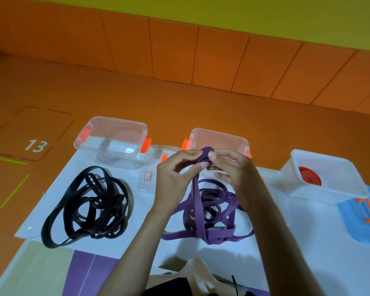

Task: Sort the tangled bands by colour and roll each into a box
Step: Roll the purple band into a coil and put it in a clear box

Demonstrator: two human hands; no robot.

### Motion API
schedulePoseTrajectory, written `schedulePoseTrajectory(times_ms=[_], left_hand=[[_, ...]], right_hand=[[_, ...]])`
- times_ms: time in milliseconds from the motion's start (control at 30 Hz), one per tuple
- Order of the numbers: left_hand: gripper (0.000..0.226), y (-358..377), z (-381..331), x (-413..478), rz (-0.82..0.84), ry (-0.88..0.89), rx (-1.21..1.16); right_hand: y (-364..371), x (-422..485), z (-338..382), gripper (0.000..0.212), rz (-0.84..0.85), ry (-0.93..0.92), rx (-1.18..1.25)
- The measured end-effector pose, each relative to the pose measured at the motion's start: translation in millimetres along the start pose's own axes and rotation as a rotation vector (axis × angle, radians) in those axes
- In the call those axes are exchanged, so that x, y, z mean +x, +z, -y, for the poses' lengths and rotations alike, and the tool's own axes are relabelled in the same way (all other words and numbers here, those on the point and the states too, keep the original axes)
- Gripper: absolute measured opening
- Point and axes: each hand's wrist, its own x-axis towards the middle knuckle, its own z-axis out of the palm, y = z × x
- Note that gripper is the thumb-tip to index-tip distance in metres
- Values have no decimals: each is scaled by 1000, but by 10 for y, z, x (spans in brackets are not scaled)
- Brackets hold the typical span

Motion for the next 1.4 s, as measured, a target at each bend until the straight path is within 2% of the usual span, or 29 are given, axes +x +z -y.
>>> schedulePoseTrajectory(times_ms=[100,267,433,633,767,833,900,1000,1133,1400], left_hand=[[18,5,45,-51,-25,-27,28],[17,-31,39,-59,78,5,133],[23,8,-53,-40,115,59,109],[33,14,-205,26,127,53,23],[31,63,-334,68,-25,93,-95],[24,97,-360,70,-83,101,-87],[19,114,-346,40,-107,93,-90],[20,96,-279,-19,-108,56,-108],[11,93,-130,-102,-53,6,-21],[16,84,28,-142,91,-38,5]], right_hand=[[-11,0,-49,9,-3,-32,-62],[-90,-19,-72,15,86,-125,-87],[-162,-34,2,23,38,-161,-46],[-100,-51,114,21,6,-180,176],[16,-66,48,25,64,-162,322],[74,-57,-58,38,90,-86,391],[101,-39,-133,35,94,2,449],[4,-20,-221,33,146,-6,385],[-141,-95,-311,30,191,-31,119],[-254,-167,-323,10,21,-81,155]])
